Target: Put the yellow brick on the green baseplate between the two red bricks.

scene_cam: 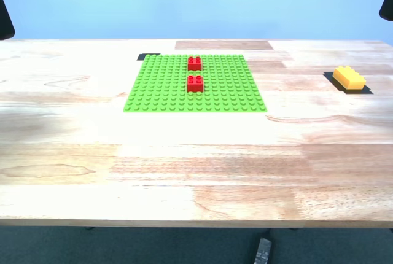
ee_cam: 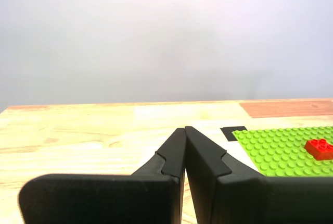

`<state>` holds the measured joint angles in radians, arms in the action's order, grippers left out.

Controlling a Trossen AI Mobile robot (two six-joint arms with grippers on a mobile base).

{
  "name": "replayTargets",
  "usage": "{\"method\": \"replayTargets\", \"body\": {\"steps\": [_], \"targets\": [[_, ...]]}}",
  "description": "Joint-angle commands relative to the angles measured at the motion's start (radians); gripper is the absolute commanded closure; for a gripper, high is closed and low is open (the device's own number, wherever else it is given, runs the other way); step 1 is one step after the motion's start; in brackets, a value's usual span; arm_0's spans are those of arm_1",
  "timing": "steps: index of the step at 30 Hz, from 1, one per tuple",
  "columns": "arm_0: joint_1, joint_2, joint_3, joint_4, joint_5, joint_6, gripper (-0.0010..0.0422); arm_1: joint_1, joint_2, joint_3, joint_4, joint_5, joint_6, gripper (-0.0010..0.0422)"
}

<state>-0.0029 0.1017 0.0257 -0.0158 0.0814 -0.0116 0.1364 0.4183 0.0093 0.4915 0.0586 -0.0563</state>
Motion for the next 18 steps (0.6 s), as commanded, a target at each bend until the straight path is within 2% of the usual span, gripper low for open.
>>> {"method": "replayTargets", "body": {"steps": [1, 11, 13, 16, 18], "targets": [[0.0, 0.0, -0.004, 0.022, 0.005, 0.0, 0.0412, 0.0, 0.0, 0.0, -0.022, -0.003, 0.052, 0.0413], [0.0, 0.0, -0.004, 0.021, 0.008, -0.001, 0.0412, 0.0, 0.0, 0.0, -0.024, -0.003, 0.053, 0.0413], [0.0, 0.0, -0.004, 0.025, 0.061, 0.0, 0.0413, 0.0, 0.0, 0.0, -0.035, -0.004, 0.061, 0.0413], [0.0, 0.002, -0.003, 0.054, 0.208, -0.016, 0.0413, 0.0, 0.0, 0.0, -0.064, -0.012, 0.083, 0.0413], [0.0, 0.008, 0.016, 0.043, 0.232, -0.052, 0.0412, 0.0, 0.001, 0.0, -0.069, -0.028, 0.081, 0.0413]]}}
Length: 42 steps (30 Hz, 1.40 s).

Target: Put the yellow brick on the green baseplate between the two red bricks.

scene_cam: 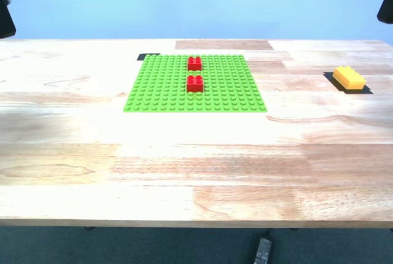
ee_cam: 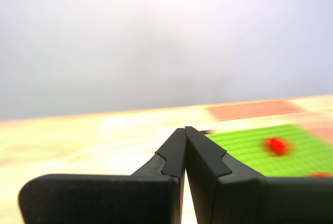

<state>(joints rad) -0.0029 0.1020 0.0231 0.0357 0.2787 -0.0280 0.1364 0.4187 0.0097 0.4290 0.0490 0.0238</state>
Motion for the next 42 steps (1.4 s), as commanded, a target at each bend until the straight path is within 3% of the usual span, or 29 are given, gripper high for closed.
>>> {"method": "replayTargets", "body": {"steps": [1, 6, 12, 17, 22, 30, 35, 42], "targets": [[0.0, 0.014, 0.037, -0.024, 0.039, -0.035, 0.0413, 0.0, 0.0, 0.0, -0.006, -0.022, 0.002, 0.0413], [0.0, 0.078, 0.184, -0.141, 0.065, 0.064, 0.0413, 0.0, 0.002, 0.082, -0.132, -0.019, 0.026, 0.0413], [0.0, 0.23, 0.397, -0.28, 0.258, 0.092, 0.0413, -0.002, 0.071, 0.288, -0.441, -0.016, 0.084, 0.0413], [0.0, 0.389, 0.574, -0.495, 0.376, 0.243, 0.0412, -0.015, 0.202, 0.489, -0.706, -0.016, 0.046, 0.0413], [0.0, 0.526, 0.708, -0.695, 0.384, 0.386, 0.0413, -0.057, 0.372, 0.688, -0.972, -0.022, -0.063, 0.0413], [0.0, 0.619, 0.768, -0.696, 0.386, 0.401, 0.0412, -0.114, 0.674, 0.982, -1.3, -0.074, -0.168, 0.0403], [0.0, 0.634, 0.768, -0.699, 0.384, 0.401, 0.0413, -0.127, 0.838, 1.102, -1.368, -0.074, -0.175, 0.0341], [0.0, 0.639, 0.768, -0.694, 0.386, 0.401, 0.0413, -0.125, 1.015, 1.16, -1.371, -0.125, -0.168, 0.0196]]}}
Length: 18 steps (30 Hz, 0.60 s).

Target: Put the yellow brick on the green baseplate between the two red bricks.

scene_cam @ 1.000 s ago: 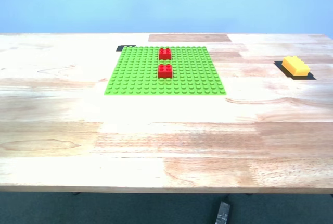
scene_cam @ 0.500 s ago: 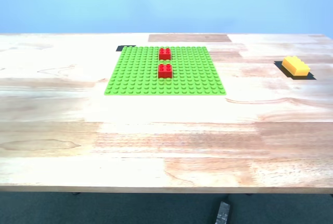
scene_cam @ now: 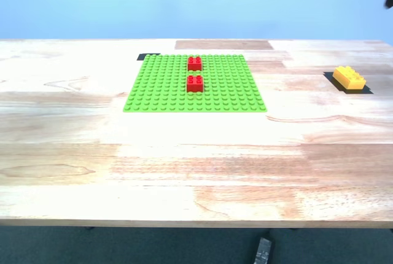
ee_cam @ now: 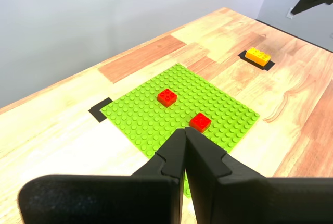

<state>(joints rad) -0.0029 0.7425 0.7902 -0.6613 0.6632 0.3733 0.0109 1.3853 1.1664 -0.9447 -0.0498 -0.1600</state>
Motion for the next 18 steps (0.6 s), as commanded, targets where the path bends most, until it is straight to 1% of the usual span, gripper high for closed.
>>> {"method": "replayTargets", "body": {"steps": [1, 4, 16, 18], "targets": [[0.0, -0.002, 0.0, 0.003, 0.0, 0.0, 0.0413, 0.001, 0.072, 0.002, 0.004, -0.025, 0.022, 0.0178], [0.0, -0.002, 0.0, 0.003, 0.0, 0.0, 0.0413, 0.0, 0.144, -0.006, 0.013, -0.022, 0.024, 0.0149], [-0.002, -0.009, 0.001, 0.014, 0.004, 0.0, 0.0412, -0.001, 0.386, -0.007, 0.121, -0.021, 0.003, 0.0147], [-0.002, -0.012, 0.001, 0.01, 0.003, 0.0, 0.0413, -0.006, 0.412, -0.003, 0.139, -0.004, -0.002, 0.0147]]}}
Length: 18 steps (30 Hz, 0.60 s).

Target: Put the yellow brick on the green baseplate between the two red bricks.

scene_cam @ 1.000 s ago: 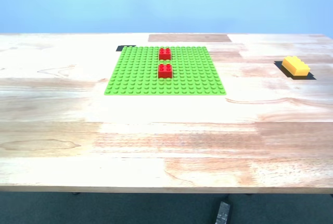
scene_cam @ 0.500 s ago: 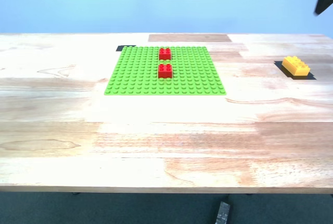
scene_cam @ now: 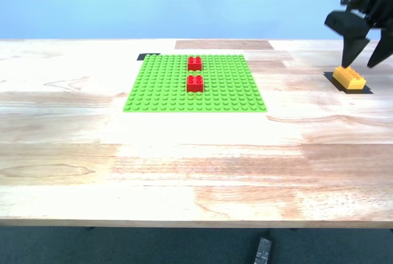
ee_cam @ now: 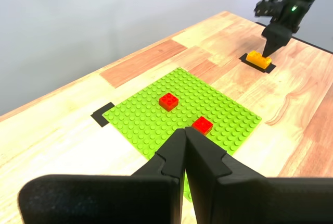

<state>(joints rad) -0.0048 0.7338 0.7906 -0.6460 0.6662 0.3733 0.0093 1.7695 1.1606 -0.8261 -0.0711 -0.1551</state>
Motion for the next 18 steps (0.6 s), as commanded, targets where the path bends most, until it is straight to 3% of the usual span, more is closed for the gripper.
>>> {"method": "replayTargets", "body": {"steps": [1, 6, 12, 18], "targets": [[0.0, -0.004, 0.0, -0.005, 0.001, 0.0, 0.0412, -0.007, 0.039, 0.008, 0.025, 0.023, -0.012, 0.0147], [0.0, -0.009, 0.0, -0.005, 0.045, 0.001, 0.0412, -0.011, 0.079, 0.042, 0.026, 0.026, -0.025, 0.0147], [0.0, -0.01, 0.0, 0.001, 0.04, 0.001, 0.0412, -0.008, 0.105, 0.058, 0.043, 0.025, -0.018, 0.0148], [0.0, -0.008, 0.0, 0.006, 0.04, 0.001, 0.0413, -0.005, 0.109, 0.054, 0.055, 0.024, -0.021, 0.0175]]}}
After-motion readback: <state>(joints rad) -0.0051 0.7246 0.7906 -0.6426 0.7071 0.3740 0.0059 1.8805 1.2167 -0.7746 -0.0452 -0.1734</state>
